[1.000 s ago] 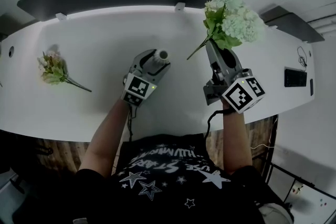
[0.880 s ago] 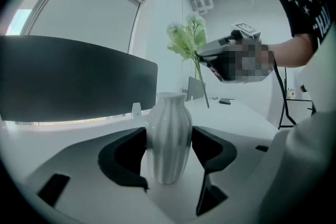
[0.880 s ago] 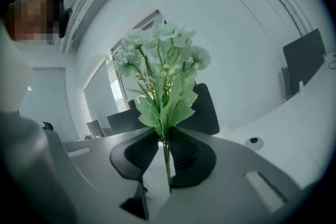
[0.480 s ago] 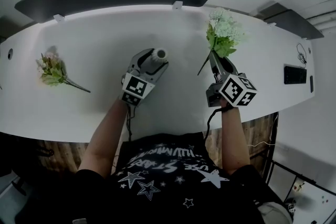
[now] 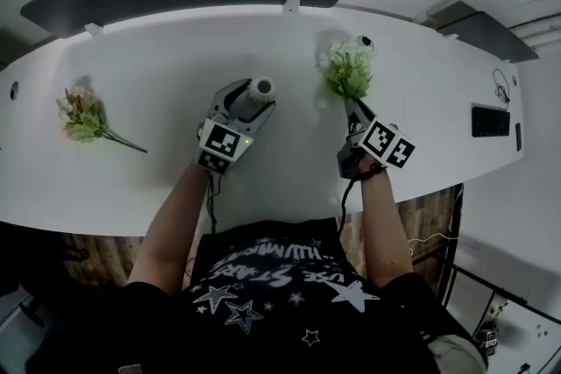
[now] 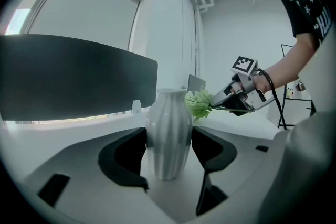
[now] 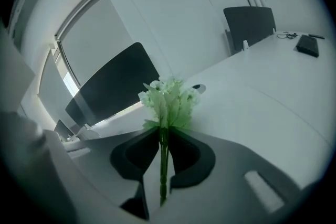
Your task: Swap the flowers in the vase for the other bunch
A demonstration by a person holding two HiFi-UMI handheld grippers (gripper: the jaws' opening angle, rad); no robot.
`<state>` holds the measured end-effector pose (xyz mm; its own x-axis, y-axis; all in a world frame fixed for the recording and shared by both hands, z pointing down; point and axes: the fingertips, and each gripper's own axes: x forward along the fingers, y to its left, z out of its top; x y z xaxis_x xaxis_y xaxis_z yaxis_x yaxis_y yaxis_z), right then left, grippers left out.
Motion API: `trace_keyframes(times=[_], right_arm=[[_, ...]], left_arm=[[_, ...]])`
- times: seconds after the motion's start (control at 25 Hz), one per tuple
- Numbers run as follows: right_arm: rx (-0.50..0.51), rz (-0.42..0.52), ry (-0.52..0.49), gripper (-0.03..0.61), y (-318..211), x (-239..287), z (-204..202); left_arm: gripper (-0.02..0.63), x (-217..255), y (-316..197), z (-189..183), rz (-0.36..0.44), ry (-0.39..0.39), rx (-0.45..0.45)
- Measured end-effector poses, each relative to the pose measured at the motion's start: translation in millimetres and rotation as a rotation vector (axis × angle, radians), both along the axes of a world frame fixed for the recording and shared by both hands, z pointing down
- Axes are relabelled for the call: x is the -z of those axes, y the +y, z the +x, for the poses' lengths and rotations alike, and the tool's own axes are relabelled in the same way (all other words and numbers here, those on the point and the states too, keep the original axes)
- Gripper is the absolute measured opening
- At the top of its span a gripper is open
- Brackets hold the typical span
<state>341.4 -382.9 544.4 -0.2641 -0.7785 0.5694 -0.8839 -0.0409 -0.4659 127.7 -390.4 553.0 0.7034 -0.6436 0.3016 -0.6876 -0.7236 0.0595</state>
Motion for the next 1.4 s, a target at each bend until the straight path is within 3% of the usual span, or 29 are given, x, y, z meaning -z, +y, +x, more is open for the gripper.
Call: trace_keyframes(times=[0.24, 0.4, 0.6, 0.96, 1.2, 1.4], right_arm=[[0.006, -0.052, 0.031, 0.066, 7.4, -18.5, 2.8], [0.042, -0.055, 0.076, 0.155, 11.2, -19.2, -1.0], [0.069, -0.032, 0.119, 0.216, 12.0, -8.7, -8.1], [0.128, 0.066, 0.216, 0.233, 13.1, 30.4, -24.6], [0.087, 0.215, 0.182, 0.232, 12.2, 61.8, -32.1], [0.145, 0.275, 0.178, 0.232, 18.7, 74.4, -56.5]], left_arm=[[0.282, -3.2, 1.6, -1.5, -0.033, -0.016, 0.009], [0.282, -10.9, 3.6, -4.8, -0.06, -0.052, 0.016], [0.282, -10.2, 6.0, -9.8, -0.068, -0.036, 0.022], [0.282, 5.2, 14.1, -28.2, -0.073, -0.003, 0.059], [0.282, 22.9, 22.6, -53.1, -0.097, 0.059, 0.117], [0.282, 35.5, 35.1, -82.3, -0.08, 0.084, 0.168]])
